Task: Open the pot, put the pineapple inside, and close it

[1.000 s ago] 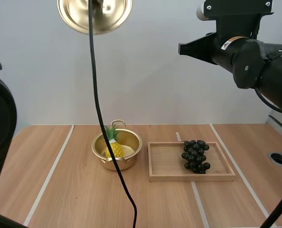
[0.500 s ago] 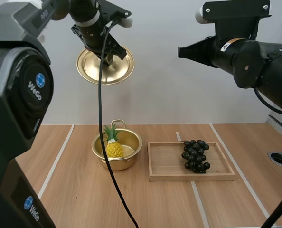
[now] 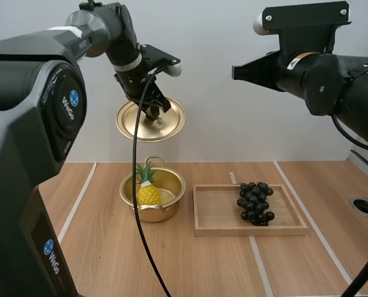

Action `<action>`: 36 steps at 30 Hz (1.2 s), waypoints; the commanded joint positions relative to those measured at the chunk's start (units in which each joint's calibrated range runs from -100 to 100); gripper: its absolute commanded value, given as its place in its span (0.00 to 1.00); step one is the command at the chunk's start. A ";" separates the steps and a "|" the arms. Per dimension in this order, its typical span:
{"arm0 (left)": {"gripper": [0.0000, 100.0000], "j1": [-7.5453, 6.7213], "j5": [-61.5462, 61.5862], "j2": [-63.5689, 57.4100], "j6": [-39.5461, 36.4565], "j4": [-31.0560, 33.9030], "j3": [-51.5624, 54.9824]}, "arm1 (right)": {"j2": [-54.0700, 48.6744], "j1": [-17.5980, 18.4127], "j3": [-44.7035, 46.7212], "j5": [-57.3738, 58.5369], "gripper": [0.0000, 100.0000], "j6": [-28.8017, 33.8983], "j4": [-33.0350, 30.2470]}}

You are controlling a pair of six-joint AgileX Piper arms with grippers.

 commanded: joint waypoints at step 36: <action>0.00 -0.04 0.00 3.94 3.50 -4.62 18.08 | -0.70 -0.21 -0.11 5.51 0.00 -0.15 -0.81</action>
